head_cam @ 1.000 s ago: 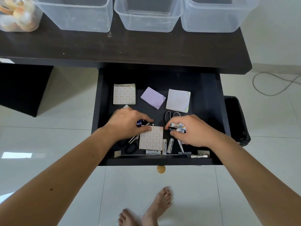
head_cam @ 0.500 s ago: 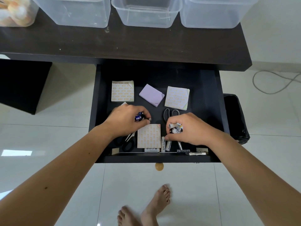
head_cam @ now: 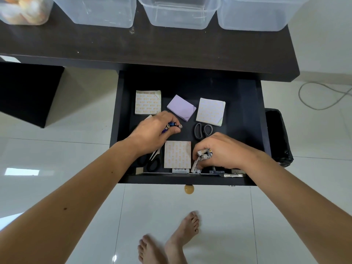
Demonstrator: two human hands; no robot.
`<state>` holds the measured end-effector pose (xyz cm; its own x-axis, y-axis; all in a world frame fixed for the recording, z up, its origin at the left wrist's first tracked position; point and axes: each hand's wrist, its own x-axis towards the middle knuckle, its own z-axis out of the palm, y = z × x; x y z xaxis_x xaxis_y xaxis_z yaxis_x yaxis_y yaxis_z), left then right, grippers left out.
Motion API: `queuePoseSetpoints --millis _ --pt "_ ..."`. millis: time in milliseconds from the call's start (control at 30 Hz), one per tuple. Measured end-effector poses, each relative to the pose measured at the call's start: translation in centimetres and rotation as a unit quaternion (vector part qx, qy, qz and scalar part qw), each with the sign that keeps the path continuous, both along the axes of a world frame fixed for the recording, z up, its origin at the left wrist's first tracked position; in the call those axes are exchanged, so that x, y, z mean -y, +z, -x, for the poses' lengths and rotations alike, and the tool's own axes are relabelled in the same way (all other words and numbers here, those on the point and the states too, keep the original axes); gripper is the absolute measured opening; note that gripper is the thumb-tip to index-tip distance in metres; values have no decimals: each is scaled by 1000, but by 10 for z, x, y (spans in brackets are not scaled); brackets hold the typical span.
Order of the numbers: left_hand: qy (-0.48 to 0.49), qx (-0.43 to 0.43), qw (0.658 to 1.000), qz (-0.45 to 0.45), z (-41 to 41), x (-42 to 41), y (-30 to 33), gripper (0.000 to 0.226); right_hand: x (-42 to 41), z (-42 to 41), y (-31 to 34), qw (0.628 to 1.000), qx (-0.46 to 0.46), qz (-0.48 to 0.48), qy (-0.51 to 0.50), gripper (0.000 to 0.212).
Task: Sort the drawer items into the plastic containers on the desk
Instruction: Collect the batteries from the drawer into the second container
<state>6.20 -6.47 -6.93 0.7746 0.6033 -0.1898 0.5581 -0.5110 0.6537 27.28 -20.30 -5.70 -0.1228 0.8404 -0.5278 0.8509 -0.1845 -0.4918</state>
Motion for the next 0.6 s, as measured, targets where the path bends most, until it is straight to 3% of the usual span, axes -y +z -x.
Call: queuePoseSetpoints --millis 167,333,500,600 --pt "-14 2 1000 15 1 0 -1 15 -2 -1 0 999 24 22 10 30" --pt "-59 37 997 27 3 2 1 34 0 -2 -5 1000 27 -2 4 29" --pt "-55 47 996 45 2 1 0 13 3 -7 1 993 -58 -28 -104 26" --pt "-36 31 998 49 2 1 4 17 5 -9 8 983 -88 -53 -155 20"
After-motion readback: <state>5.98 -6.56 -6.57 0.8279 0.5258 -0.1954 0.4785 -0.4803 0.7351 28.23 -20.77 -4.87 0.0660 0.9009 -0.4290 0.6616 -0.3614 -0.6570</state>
